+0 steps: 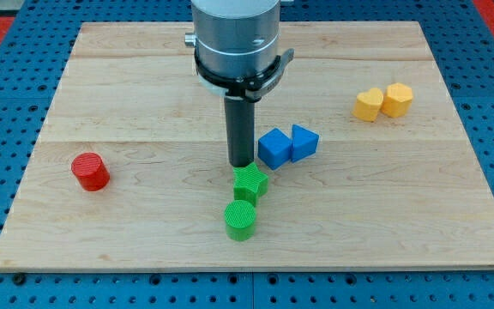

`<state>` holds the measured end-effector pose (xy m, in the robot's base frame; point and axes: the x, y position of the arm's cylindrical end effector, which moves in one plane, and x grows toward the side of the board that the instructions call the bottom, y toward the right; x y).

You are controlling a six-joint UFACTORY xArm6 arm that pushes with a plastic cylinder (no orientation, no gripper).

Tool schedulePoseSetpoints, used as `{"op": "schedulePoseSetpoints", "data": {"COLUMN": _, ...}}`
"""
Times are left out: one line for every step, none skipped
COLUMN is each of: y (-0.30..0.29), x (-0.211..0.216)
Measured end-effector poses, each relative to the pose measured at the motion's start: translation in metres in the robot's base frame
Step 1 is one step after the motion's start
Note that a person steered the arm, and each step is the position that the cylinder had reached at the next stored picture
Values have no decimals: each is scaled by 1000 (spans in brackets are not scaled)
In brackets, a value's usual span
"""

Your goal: Push the green star into the green circle

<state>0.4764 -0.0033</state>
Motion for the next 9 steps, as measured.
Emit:
{"op": "schedulePoseSetpoints", "data": {"y": 37, "x": 31}}
{"op": "schedulePoseSetpoints", "data": {"y": 23, "x": 34}}
{"op": "schedulePoseSetpoints", "data": {"y": -8, "x": 18}}
{"op": "schedulePoseSetpoints", "data": {"y": -41, "x": 15}}
{"op": "schedulePoseSetpoints", "data": {"y": -44, "x": 52}}
{"op": "schedulePoseSetpoints", "data": {"y": -37, "x": 56}}
{"op": "schedulePoseSetpoints", "data": {"y": -37, "x": 54}}
{"op": "schedulePoseSetpoints", "data": {"y": -37, "x": 54}}
{"op": "schedulePoseSetpoints", "data": {"y": -37, "x": 54}}
